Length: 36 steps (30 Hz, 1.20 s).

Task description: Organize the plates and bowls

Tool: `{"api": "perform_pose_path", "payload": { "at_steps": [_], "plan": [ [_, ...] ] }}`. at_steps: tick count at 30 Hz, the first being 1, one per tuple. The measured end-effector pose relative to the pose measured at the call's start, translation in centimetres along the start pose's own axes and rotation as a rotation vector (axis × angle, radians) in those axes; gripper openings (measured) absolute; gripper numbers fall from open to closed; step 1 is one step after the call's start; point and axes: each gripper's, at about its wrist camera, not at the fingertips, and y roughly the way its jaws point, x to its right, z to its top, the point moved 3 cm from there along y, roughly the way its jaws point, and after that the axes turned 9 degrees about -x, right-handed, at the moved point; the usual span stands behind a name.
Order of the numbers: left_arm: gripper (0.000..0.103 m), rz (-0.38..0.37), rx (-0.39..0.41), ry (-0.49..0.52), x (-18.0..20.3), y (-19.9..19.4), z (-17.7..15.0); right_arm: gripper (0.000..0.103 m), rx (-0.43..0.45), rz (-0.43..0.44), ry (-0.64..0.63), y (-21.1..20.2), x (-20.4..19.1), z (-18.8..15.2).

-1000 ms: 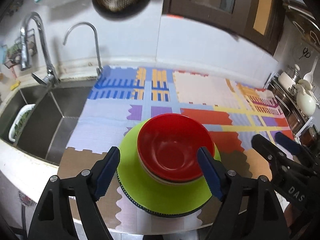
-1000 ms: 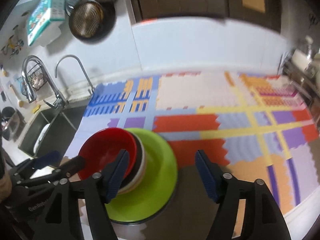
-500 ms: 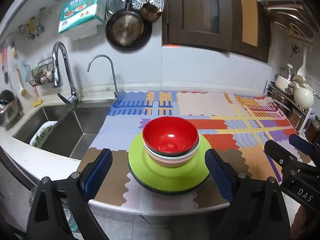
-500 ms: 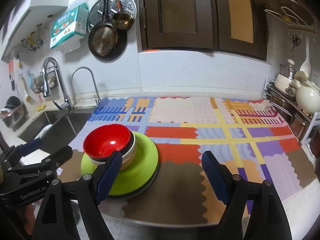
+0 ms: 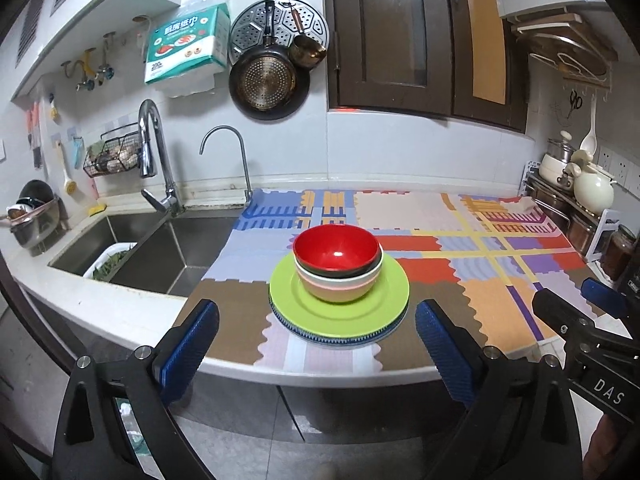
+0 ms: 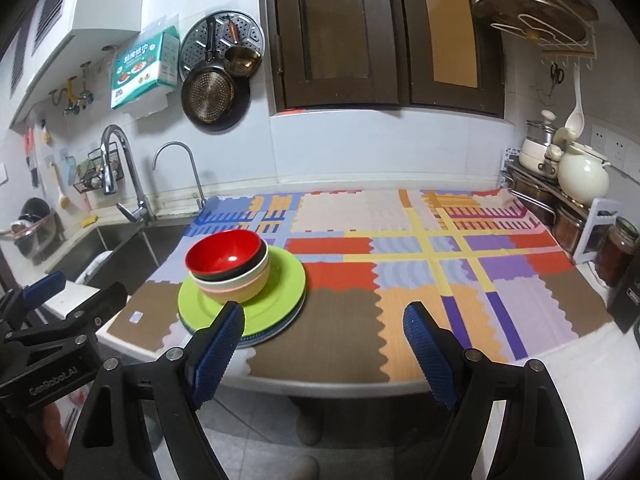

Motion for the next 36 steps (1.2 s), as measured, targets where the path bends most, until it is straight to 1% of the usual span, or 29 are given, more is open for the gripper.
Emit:
{"api": "perform_pose_path", "payload": {
  "at_steps": [5,16,23,36],
  "plan": [
    [0.102,0.001,0.011,0.015,0.5,-1.1,-0.6,0.086,0.007,0.001,-0.007,-1.2,0.1,-0.7],
    [0.103,0.0,0.05,0.043,1.2,-2.4,-1.2,0.086,0.031,0.003,0.014,-2.8,0.9,-1.6],
    [0.103,-0.007,0.053,0.039,0.9,-2.8,-1.5,0.086,0.043,-0.019,0.011,-3.6,0.7,-2.0],
    [0.103,-0.01,0.063,0.047,0.5,-3.7,-1.8,0.086,0.05,-0.016,0.013,-4.6,0.2,-2.5]
  ]
}}
